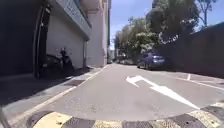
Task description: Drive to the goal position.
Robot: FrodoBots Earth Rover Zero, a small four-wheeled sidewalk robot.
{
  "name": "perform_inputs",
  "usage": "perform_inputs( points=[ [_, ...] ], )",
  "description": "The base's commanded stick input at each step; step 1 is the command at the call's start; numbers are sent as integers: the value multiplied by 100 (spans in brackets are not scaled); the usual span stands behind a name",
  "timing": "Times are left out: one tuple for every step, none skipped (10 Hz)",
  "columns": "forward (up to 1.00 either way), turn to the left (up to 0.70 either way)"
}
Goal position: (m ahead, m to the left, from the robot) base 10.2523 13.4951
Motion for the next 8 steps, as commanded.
perform_inputs(
  points=[
    [45, 0],
    [45, 0],
    [45, 0],
    [45, 0],
    [46, 0],
    [70, 0],
    [70, 0],
    [70, 0]
  ],
)
